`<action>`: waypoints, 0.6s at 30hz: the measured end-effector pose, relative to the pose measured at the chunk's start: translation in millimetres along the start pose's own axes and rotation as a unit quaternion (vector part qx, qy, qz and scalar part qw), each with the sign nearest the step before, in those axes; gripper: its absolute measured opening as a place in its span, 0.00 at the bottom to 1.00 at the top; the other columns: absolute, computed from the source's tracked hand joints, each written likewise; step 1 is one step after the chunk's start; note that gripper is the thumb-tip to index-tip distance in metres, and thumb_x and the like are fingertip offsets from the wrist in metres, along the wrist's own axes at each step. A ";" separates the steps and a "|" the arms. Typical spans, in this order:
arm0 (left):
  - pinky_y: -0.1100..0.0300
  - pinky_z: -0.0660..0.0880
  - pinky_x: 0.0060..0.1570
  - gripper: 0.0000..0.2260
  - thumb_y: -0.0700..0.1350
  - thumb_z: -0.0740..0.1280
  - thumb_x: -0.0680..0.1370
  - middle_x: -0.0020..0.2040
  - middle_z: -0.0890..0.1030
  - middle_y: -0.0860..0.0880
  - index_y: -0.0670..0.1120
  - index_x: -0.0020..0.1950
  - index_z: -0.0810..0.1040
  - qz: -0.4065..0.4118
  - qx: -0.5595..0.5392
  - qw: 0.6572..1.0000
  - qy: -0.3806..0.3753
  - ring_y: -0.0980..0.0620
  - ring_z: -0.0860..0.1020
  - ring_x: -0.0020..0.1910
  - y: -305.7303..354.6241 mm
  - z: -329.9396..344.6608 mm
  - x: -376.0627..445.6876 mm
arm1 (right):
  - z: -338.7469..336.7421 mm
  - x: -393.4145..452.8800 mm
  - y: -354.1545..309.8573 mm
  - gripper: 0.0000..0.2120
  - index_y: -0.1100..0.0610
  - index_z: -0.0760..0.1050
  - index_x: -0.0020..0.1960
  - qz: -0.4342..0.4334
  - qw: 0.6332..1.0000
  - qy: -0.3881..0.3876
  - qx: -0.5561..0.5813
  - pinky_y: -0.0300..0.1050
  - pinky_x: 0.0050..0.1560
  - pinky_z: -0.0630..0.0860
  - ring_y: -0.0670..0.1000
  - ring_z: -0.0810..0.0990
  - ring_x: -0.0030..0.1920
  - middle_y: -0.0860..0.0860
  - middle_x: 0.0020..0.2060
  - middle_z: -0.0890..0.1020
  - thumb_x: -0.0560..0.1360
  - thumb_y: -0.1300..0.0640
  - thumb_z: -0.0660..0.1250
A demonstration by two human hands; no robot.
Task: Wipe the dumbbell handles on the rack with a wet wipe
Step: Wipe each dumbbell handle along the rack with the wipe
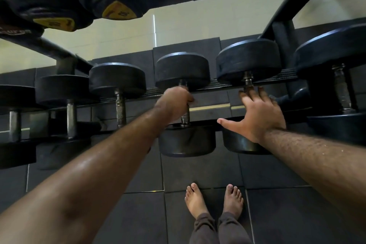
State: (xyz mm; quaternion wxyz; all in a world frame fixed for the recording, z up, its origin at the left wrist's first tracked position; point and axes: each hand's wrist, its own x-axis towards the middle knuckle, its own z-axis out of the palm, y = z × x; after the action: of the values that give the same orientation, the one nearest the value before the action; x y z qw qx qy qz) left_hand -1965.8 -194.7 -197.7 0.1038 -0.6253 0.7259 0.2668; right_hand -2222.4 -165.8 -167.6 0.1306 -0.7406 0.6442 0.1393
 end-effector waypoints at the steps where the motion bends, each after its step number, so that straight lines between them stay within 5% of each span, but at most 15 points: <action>1: 0.53 0.79 0.58 0.09 0.45 0.70 0.80 0.56 0.83 0.47 0.49 0.59 0.84 0.003 0.013 0.999 -0.043 0.44 0.82 0.55 4.0 5.1 -0.6 | -0.2 0.1 0.0 0.63 0.51 0.70 0.79 0.000 1.000 0.002 -0.002 0.63 0.75 0.70 0.60 0.66 0.79 0.53 0.78 0.72 0.61 0.08 0.47; 3: 0.53 0.79 0.55 0.02 0.46 0.67 0.83 0.54 0.80 0.47 0.51 0.54 0.77 0.052 0.040 0.988 -0.143 0.46 0.80 0.52 6.1 12.2 -6.9 | -0.2 0.0 0.2 0.63 0.52 0.71 0.79 -0.002 1.000 0.006 -0.005 0.63 0.74 0.71 0.61 0.68 0.78 0.53 0.78 0.72 0.61 0.08 0.47; 6: 0.56 0.78 0.53 0.07 0.41 0.69 0.80 0.51 0.82 0.50 0.51 0.55 0.83 0.105 0.082 0.968 -0.214 0.49 0.81 0.52 -13.1 -2.0 -11.2 | 1.0 0.0 0.1 0.63 0.52 0.70 0.79 -0.007 1.000 0.007 -0.002 0.64 0.75 0.70 0.61 0.66 0.79 0.54 0.79 0.71 0.62 0.08 0.47; 8: 0.57 0.80 0.53 0.08 0.40 0.71 0.80 0.51 0.84 0.51 0.50 0.55 0.86 0.087 0.050 0.981 -0.163 0.51 0.83 0.51 -25.9 -16.4 -11.2 | 1.4 0.2 0.6 0.63 0.53 0.69 0.80 -0.009 1.000 0.009 0.000 0.64 0.76 0.69 0.61 0.65 0.80 0.54 0.80 0.69 0.62 0.09 0.47; 12: 0.50 0.81 0.54 0.12 0.43 0.67 0.81 0.55 0.84 0.45 0.50 0.61 0.87 0.031 0.030 0.991 0.128 0.44 0.84 0.49 -31.2 -4.3 -9.1 | 0.1 -0.9 0.4 0.63 0.52 0.69 0.80 -0.008 1.000 0.011 0.001 0.64 0.75 0.70 0.61 0.65 0.80 0.53 0.81 0.69 0.62 0.09 0.47; 15: 0.46 0.82 0.55 0.16 0.41 0.67 0.80 0.61 0.83 0.42 0.47 0.67 0.83 0.009 -0.041 0.984 0.171 0.36 0.84 0.51 -29.4 35.7 -16.4 | 0.4 -0.7 -0.1 0.63 0.52 0.68 0.81 -0.006 1.000 0.015 0.004 0.64 0.74 0.71 0.62 0.66 0.80 0.53 0.80 0.70 0.62 0.09 0.46; 18: 0.52 0.81 0.60 0.17 0.38 0.70 0.76 0.60 0.85 0.46 0.48 0.64 0.85 0.106 -0.096 0.983 0.113 0.41 0.84 0.56 -52.8 41.8 -25.3 | 1.9 0.1 1.6 0.62 0.52 0.68 0.81 -0.004 1.000 0.027 0.011 0.64 0.73 0.72 0.62 0.67 0.79 0.53 0.79 0.72 0.63 0.09 0.48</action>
State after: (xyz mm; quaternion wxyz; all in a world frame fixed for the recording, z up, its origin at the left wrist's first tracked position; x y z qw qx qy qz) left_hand -1917.7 -155.5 -233.9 -0.0678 -0.5780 0.7663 0.2723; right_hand -2224.1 -165.4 -169.5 0.1215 -0.7452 0.6461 0.1116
